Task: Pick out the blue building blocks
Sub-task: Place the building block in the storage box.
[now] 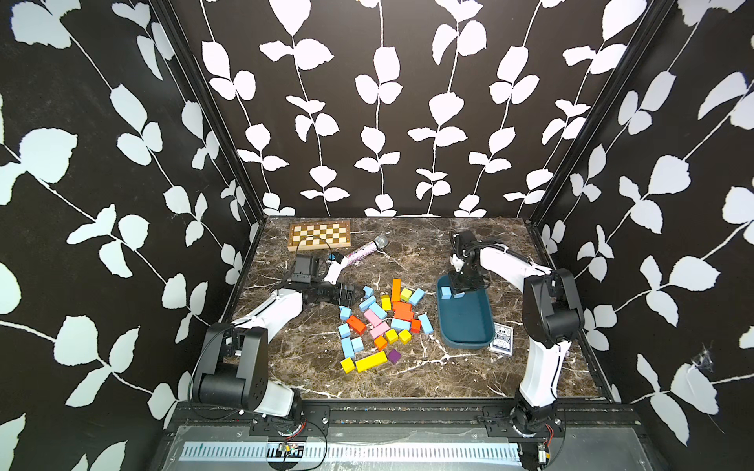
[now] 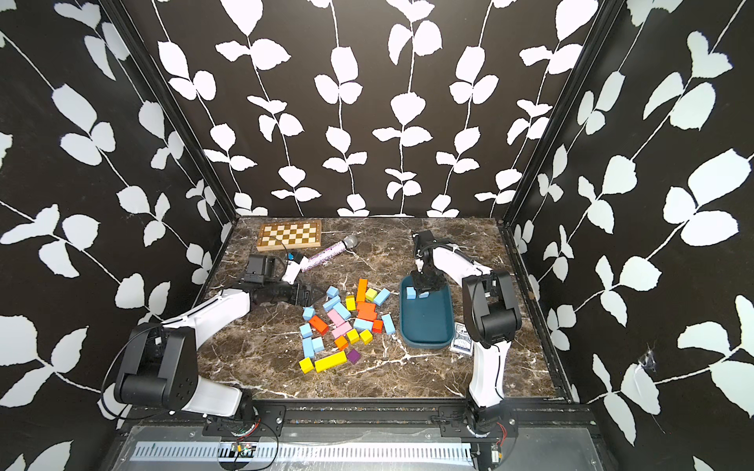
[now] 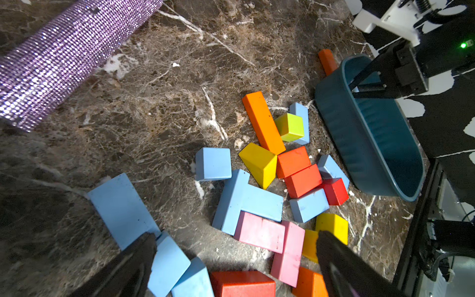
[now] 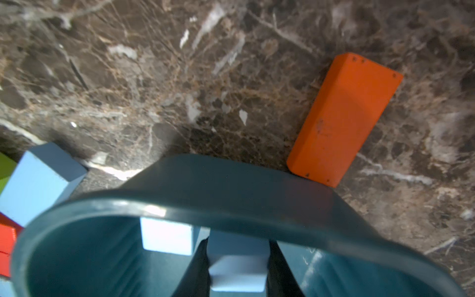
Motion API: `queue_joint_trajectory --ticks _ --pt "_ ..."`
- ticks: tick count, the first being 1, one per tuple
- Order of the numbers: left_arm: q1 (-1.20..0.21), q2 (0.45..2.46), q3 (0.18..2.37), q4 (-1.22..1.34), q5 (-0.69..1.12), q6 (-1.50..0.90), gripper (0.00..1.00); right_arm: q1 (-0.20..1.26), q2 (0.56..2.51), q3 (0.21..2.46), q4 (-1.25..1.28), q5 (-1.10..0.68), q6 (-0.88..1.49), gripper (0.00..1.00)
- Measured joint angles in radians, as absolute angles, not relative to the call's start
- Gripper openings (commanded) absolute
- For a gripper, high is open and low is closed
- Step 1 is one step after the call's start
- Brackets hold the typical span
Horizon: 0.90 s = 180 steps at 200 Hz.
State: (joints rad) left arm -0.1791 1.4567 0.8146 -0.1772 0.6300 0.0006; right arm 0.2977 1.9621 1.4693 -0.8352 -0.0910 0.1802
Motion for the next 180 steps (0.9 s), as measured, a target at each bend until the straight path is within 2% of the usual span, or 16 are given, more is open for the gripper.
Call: queue_joint_trajectory --ticks 68,111,149,180 --pt "-0.179 1.465 0.815 -0.178 0.629 0.001 0.98 0.298 1.963 1.469 -0.802 -0.12 0.194 0.28" --pt "-0.179 1.468 0.815 -0.177 0.628 0.001 0.98 0.298 1.963 1.469 -0.8 -0.131 0.197 0.36" --pt "-0.179 1.468 0.815 -0.177 0.627 0.001 0.98 0.298 1.953 1.469 -0.816 -0.131 0.195 0.39" --pt "-0.179 1.468 0.815 -0.178 0.626 0.005 0.99 0.298 1.911 1.469 -0.828 -0.134 0.202 0.48"
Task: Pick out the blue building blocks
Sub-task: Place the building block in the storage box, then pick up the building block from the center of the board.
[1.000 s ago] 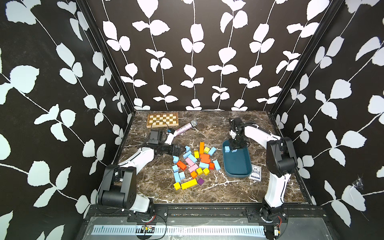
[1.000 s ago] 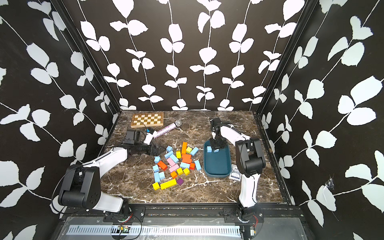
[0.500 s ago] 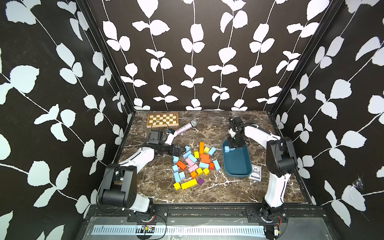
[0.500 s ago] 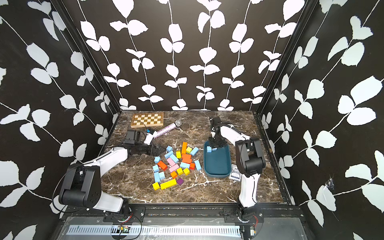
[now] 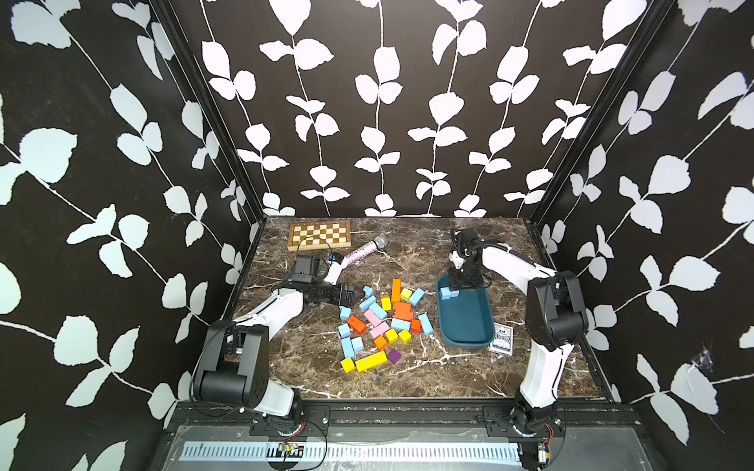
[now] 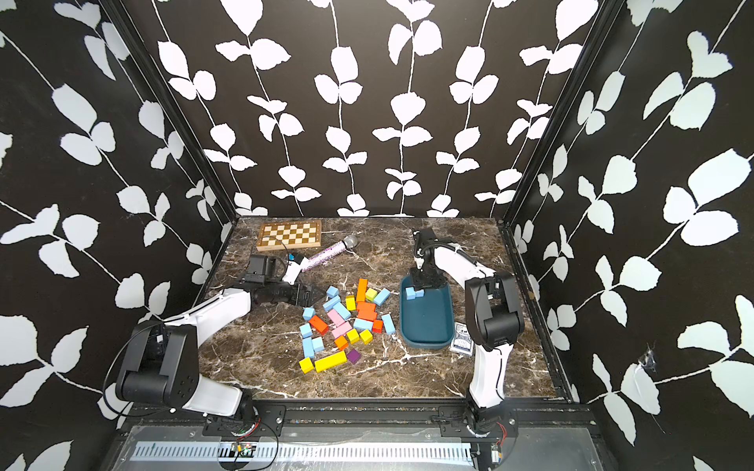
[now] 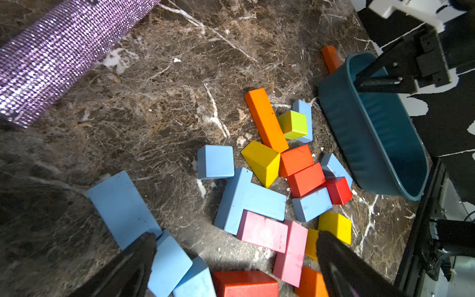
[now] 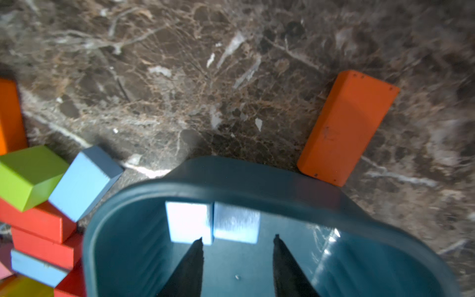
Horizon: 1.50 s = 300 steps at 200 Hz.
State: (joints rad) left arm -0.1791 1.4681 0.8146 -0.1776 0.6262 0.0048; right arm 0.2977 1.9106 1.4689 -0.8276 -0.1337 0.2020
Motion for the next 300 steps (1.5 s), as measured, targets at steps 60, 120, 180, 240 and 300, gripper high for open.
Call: queue_joint_trajectory --ticks 60,120,180,240,300 --pt "-0.179 1.468 0.815 -0.178 0.616 0.015 0.99 0.293 1.886 1.466 -0.804 -0.175 0.216 0.55" --pt "-0.179 1.468 0.815 -0.178 0.611 0.019 0.99 0.293 1.921 1.459 -0.784 -0.191 0.213 0.55" --pt "-0.179 1.468 0.815 -0.178 0.599 0.019 0.98 0.293 1.929 1.434 -0.77 -0.21 0.214 0.54" --pt "-0.179 1.474 0.866 -0.255 0.456 0.006 0.8 0.293 1.921 1.429 -0.781 -0.202 0.221 0.53" --pt "-0.19 1.585 1.182 -0.506 0.271 -0.108 0.46 0.361 1.695 1.422 -0.777 -0.107 0.326 0.53"
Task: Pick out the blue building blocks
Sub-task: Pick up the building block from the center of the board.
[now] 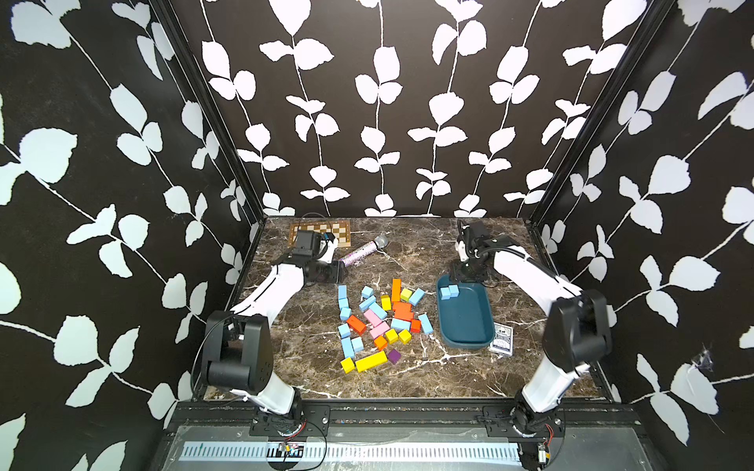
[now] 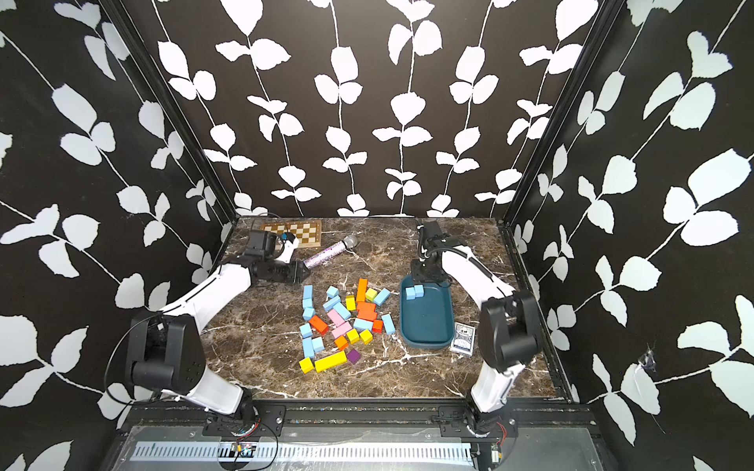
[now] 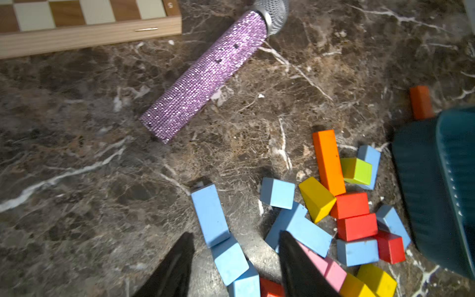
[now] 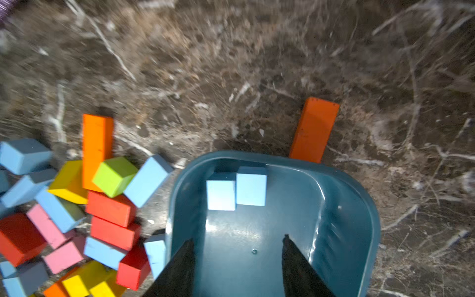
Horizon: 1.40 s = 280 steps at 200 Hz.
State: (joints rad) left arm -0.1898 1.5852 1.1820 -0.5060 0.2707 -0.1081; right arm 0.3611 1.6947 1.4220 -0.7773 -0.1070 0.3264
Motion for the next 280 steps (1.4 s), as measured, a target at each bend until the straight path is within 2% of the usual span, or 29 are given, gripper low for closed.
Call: queue_joint_trajectory --ticks 26,73,166,253,280 --pt "-0.219 1.674 1.256 -0.587 0.207 -0.17 0.49 0.453 1.655 1.404 -0.742 -0.097 0.379 0.53" --pt "-0.281 1.799 1.261 -0.654 0.1 -0.221 0.48 0.558 1.676 1.35 -0.71 -0.098 0.447 0.52" --pt "-0.3 1.898 1.309 -0.676 -0.033 -0.255 0.43 0.594 1.676 1.326 -0.651 -0.116 0.495 0.5" --pt "-0.301 1.925 1.308 -0.66 0.0 -0.27 0.43 0.609 1.676 1.326 -0.636 -0.117 0.498 0.5" --pt "-0.301 1.937 1.308 -0.659 0.003 -0.272 0.41 0.609 1.676 1.326 -0.636 -0.116 0.498 0.5"
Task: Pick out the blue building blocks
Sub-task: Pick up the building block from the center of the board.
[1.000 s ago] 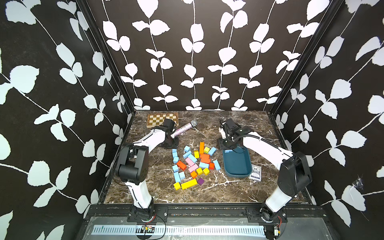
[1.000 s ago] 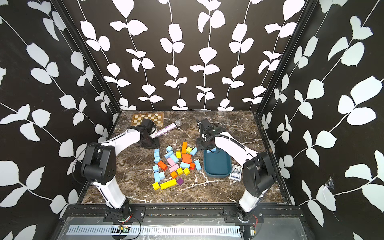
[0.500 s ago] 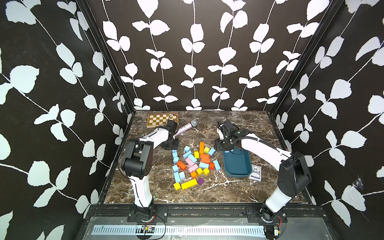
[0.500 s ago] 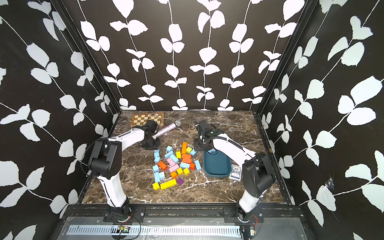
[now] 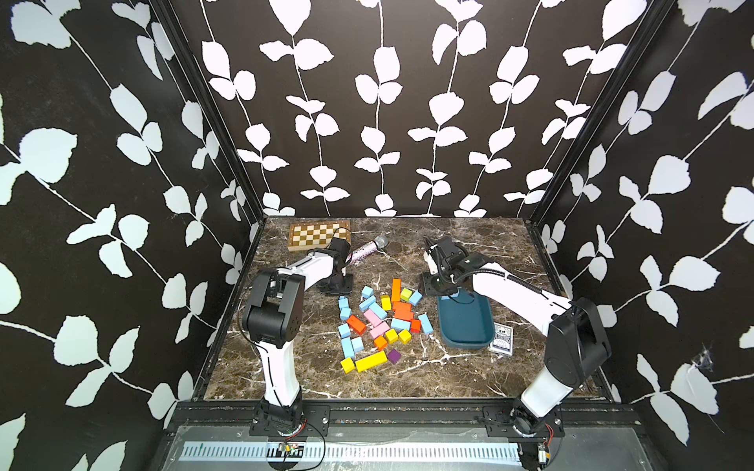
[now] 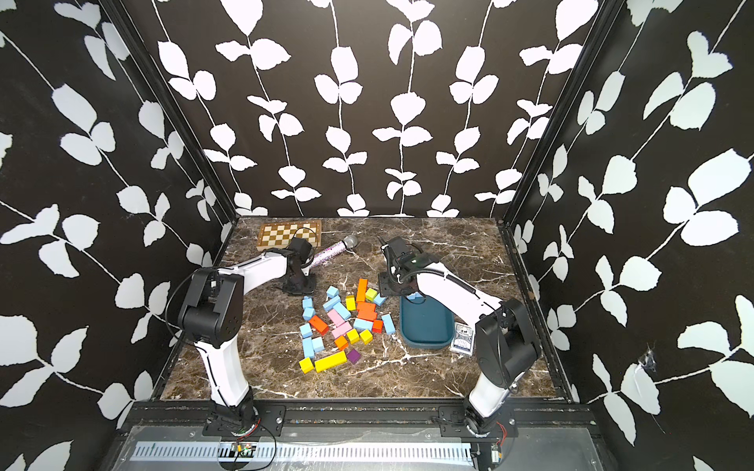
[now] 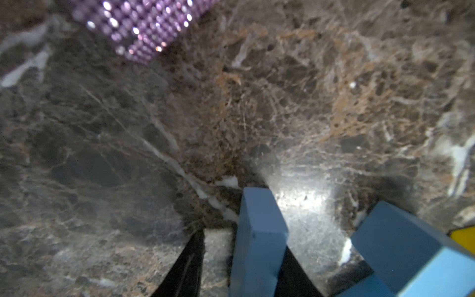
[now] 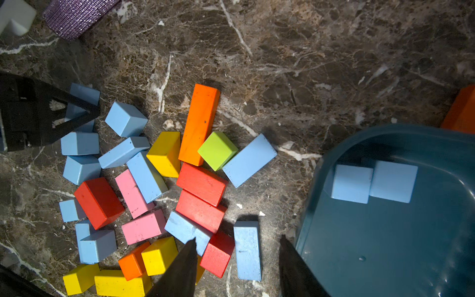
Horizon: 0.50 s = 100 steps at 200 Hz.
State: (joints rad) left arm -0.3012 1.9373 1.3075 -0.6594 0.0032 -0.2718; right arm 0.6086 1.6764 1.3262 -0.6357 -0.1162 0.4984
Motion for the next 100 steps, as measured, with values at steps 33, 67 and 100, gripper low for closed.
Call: queue_joint_trajectory --ticks 33,67,100 --pt "-0.301 1.937 1.301 -0.653 0.015 -0.282 0.27 0.61 1.676 1.326 -0.635 -0.116 0.498 0.49" --pt "-0.3 1.93 1.291 -0.644 0.018 -0.29 0.19 0.616 1.674 1.326 -0.635 -0.115 0.499 0.49" --pt "-0.301 1.918 1.28 -0.641 0.04 -0.29 0.09 0.617 1.673 1.326 -0.632 -0.112 0.502 0.48"
